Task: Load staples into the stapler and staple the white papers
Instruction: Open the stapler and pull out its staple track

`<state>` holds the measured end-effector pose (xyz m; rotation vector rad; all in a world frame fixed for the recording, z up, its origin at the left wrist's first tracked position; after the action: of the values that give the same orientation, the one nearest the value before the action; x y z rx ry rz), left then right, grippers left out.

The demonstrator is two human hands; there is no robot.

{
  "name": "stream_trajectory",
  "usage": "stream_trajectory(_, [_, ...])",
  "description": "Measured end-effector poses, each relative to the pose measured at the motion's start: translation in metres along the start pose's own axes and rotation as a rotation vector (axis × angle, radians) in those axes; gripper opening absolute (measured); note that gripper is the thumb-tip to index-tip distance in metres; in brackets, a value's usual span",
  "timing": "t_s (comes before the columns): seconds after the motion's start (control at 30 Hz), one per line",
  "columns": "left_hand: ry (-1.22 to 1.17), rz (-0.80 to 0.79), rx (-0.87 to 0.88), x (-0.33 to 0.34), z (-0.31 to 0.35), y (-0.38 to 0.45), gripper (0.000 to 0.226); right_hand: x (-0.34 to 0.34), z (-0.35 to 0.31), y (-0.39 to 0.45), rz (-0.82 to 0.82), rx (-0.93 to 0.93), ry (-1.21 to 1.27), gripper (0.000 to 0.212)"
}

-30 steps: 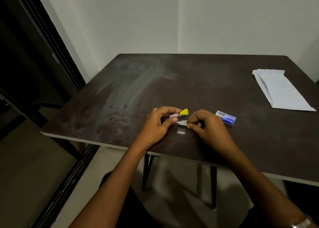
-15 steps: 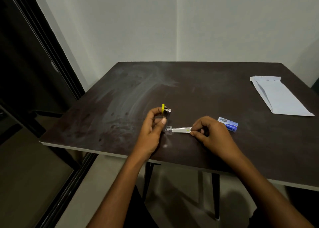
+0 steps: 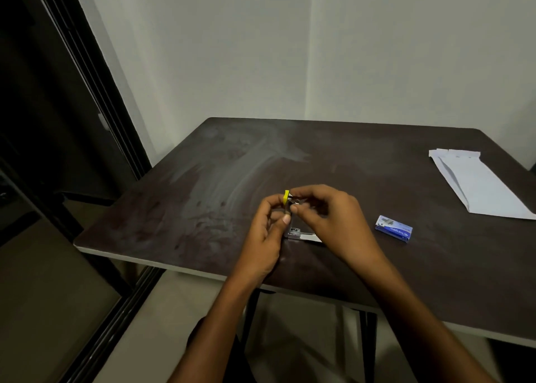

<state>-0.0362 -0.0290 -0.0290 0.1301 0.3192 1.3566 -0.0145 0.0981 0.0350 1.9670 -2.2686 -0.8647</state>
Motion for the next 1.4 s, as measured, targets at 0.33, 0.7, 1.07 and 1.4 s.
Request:
stream_trajectory(0.33, [-0.06,0.042,-0.003,-0.002,0.004,0.003,0.029,0.0,0.004,0.003,0.063,0.021,0.012,0.014])
stream_trajectory(0.7, [0.018,0.111,0.019,-0.006,0.006,0.003,0.03,0.001,0.005,0.001,0.042,0.009,0.026,0.01])
stream_trajectory(1.07, [-0.005,0.121,0.0,-0.007,0.004,0.003,0.026,-0.019,0.02,-0.005,0.058,0.063,0.022,0.009])
stream_trajectory(1.4, [-0.186,0.101,-0.097,-0.008,-0.004,0.005,0.025,-0.046,0.04,-0.022,0.042,0.174,-0.184,0.008])
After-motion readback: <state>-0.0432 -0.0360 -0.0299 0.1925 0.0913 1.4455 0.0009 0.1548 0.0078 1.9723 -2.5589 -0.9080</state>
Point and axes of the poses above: each hand's wrist, its own y-axis towards the middle knuckle, its own x-axis out of the palm, z = x × y, the point moved 6 cm from there along y, towards the middle knuckle, and after that the axes turned 10 degrees about y, right-handed, at the moved point
